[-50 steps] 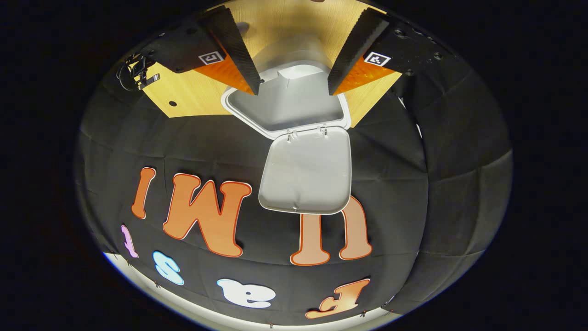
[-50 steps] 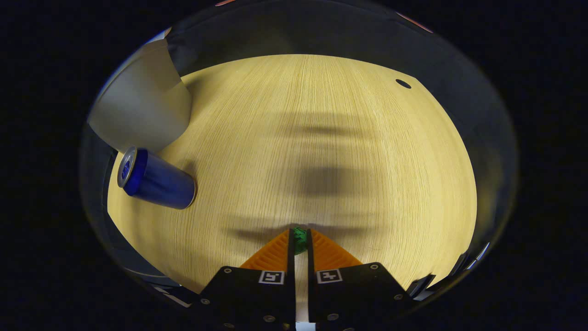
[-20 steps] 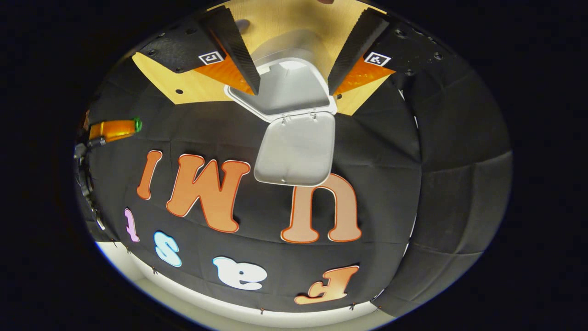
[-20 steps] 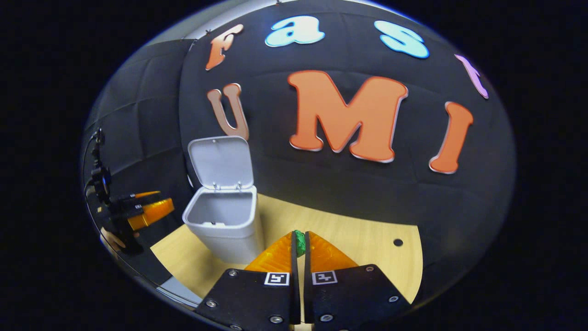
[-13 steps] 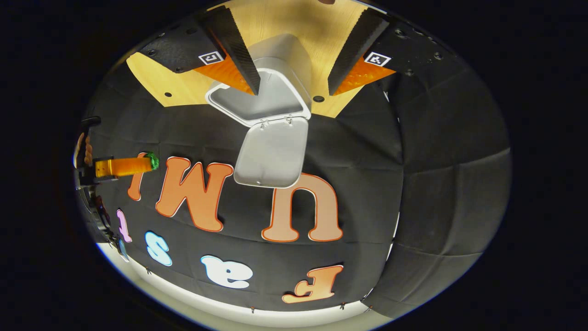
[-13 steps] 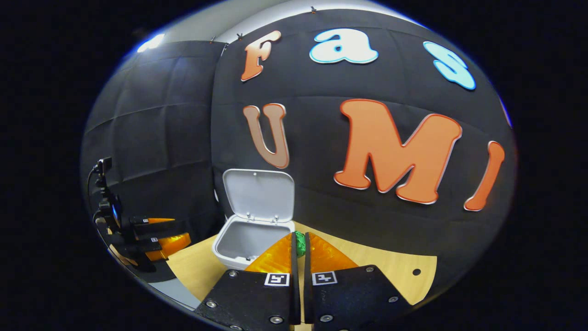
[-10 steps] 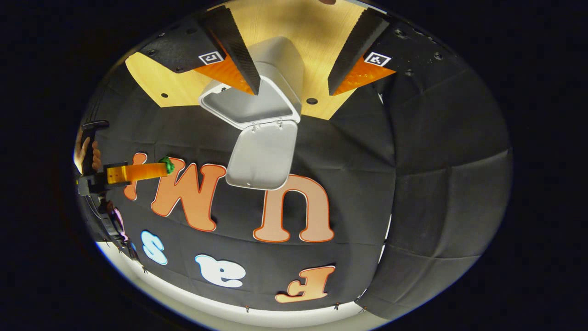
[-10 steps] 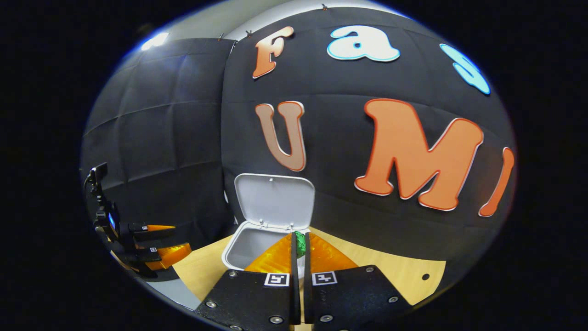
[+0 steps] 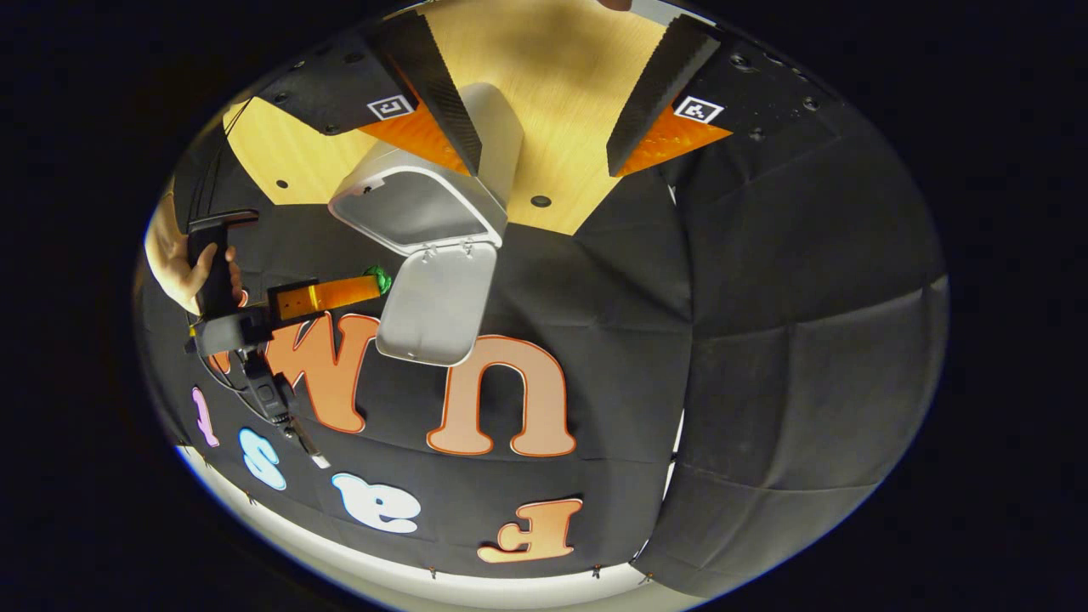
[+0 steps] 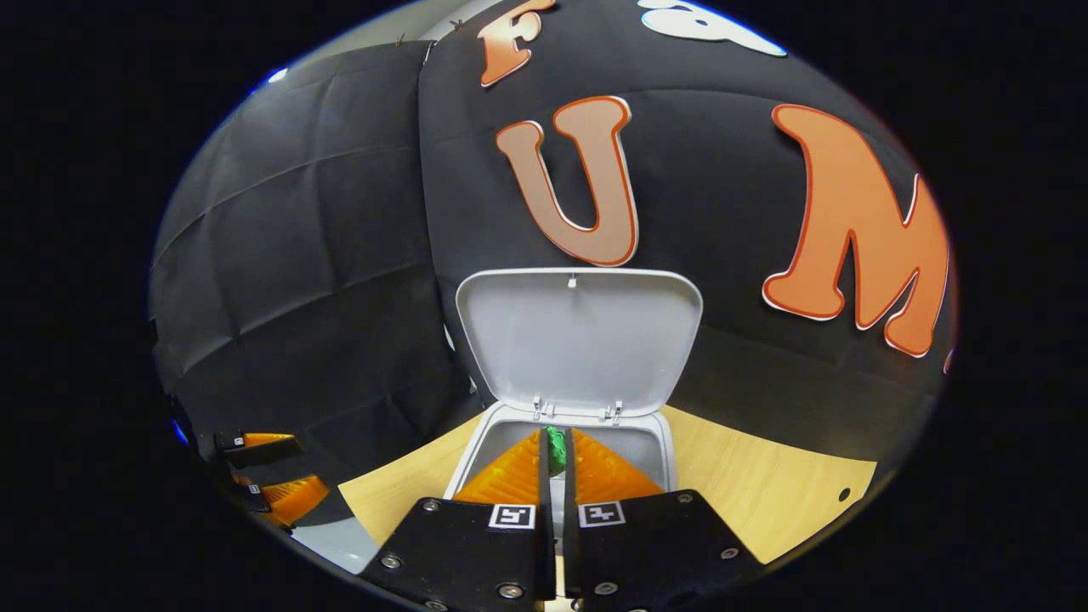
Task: Press the lid of the desktop garbage bin to open it, pick up the crumpled paper on the desktop and throw it into the bin, then pick up the pop can on the desktop and drop it into the bin, and finally close the garbage bin lid.
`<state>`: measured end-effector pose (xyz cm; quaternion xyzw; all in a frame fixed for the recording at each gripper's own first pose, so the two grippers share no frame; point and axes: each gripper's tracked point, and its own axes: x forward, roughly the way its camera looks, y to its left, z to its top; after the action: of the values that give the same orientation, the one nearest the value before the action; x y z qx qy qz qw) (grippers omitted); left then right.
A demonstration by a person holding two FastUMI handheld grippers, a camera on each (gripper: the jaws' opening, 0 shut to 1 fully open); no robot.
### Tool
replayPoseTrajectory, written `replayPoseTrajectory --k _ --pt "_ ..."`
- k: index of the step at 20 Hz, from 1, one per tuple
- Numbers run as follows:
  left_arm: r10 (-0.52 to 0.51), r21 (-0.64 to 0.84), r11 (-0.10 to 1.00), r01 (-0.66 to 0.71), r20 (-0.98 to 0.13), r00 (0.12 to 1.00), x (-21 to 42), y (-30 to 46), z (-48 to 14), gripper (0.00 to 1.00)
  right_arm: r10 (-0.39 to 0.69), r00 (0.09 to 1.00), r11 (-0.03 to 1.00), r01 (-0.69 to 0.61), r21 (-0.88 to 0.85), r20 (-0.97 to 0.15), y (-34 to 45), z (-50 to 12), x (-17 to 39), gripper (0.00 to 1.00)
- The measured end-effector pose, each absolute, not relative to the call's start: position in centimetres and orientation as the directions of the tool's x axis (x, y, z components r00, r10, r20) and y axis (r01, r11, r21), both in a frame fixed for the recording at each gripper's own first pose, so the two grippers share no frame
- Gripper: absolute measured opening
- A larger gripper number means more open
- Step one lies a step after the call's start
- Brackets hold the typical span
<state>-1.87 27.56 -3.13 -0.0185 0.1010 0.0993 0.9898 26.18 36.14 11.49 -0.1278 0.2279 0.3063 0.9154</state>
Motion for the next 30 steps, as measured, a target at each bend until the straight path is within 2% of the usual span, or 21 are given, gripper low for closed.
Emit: replayPoseTrajectory --k 3,7,8,9,12,13,21,29,30 --pt "0.205 -0.014 0.977 -0.213 -0.209 0.956 -2.0 28.8 -3.2 0.94 0.5 0.704 0.767 -0.63 -0.12 -0.504 37.2 10.6 26.2 0.07" --pt "0.2 -0.017 0.978 -0.208 -0.214 0.956 -1.9 29.2 -3.2 0.94 0.512 0.692 0.757 -0.643 -0.113 -0.508 37.8 10.1 25.9 0.17" --pt "0.197 -0.015 0.979 -0.205 -0.215 0.956 -1.9 29.2 -3.4 0.95 0.515 0.687 0.751 -0.65 -0.115 -0.513 37.8 10.0 25.7 0.28" --pt "0.194 -0.014 0.979 -0.202 -0.216 0.957 -1.8 29.2 -3.4 0.95 0.515 0.681 0.75 -0.652 -0.112 -0.52 37.9 9.9 25.6 0.26" --pt "0.188 -0.016 0.98 -0.196 -0.214 0.958 -1.5 29.1 -3.3 0.94 0.495 0.697 0.757 -0.639 -0.137 -0.519 37.3 9.7 25.7 1.0" --pt "0.187 -0.017 0.981 -0.195 -0.212 0.959 -1.3 29.0 -3.2 0.94 0.492 0.696 0.757 -0.639 -0.136 -0.523 37.2 9.5 25.7 0.96" --pt "0.154 -0.034 0.986 -0.165 -0.204 0.967 -0.3 27.3 -2.7 0.95 0.517 0.713 0.767 -0.632 -0.114 -0.473 35.9 11.9 24.6 0.95" --pt "0.061 -0.038 0.997 -0.069 -0.192 0.979 2.3 22.4 -2.0 0.95 0.479 0.827 0.849 -0.522 -0.085 -0.294 28.3 19.3 23.3 0.95" --pt "0.048 -0.034 0.998 -0.055 -0.19 0.981 2.7 21.6 -1.7 0.94 0.464 0.844 0.863 -0.499 -0.078 -0.267 26.9 20.3 23.1 1.0"
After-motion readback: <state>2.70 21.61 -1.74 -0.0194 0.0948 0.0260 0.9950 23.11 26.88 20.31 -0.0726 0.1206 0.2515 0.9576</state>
